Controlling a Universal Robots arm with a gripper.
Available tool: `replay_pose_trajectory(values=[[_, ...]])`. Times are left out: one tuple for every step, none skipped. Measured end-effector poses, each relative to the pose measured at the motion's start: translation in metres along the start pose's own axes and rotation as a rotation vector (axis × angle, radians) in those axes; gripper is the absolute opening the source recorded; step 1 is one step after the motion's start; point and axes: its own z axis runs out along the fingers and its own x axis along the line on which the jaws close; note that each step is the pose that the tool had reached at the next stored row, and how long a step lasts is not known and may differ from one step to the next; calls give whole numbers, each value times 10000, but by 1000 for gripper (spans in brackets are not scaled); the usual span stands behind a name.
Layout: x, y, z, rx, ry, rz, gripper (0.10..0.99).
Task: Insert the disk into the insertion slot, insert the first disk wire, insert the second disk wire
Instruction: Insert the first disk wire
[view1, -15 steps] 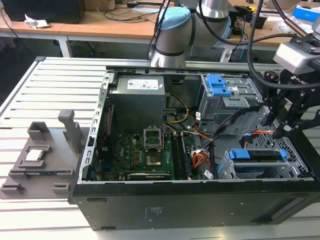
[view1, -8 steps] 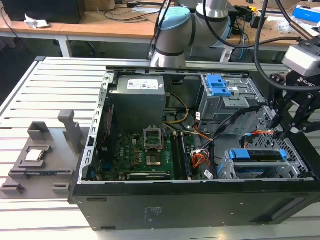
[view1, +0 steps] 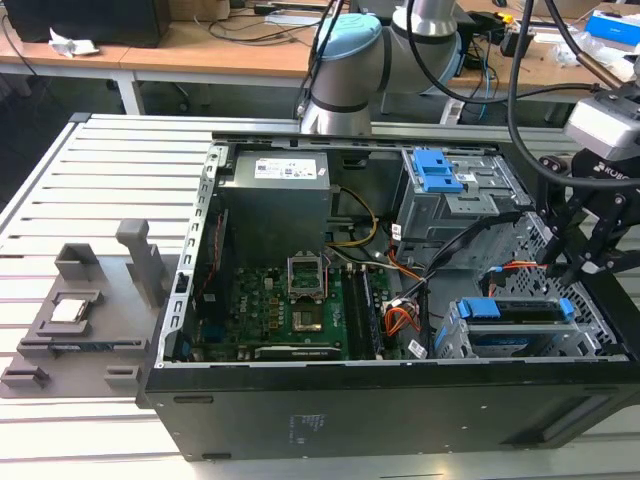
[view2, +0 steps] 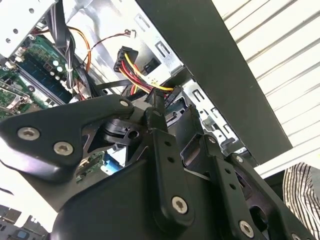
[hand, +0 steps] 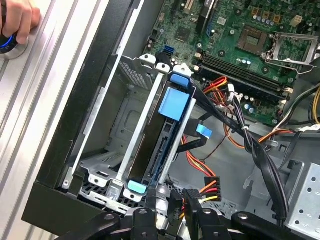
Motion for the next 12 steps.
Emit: replay_pose_trajectory(values=[[0,0,4,-8,19,1,361],[0,0,7,-25,62,3,361],[1,0,6,-29,72,3,361],[1,0,6,-29,73,3,361],[0,-1,5,-31,77,3,361],[0,-1,6,-31,78,3,361],[0,-1,6,-32,80,3,361],[0,-1,6,-32,81,3,361],[0,-1,6,-32,82,4,345],[0,0,6,-34,83,3,278],[0,-1,6,-35,85,3,165],[0,0,6,-35,87,4,165]])
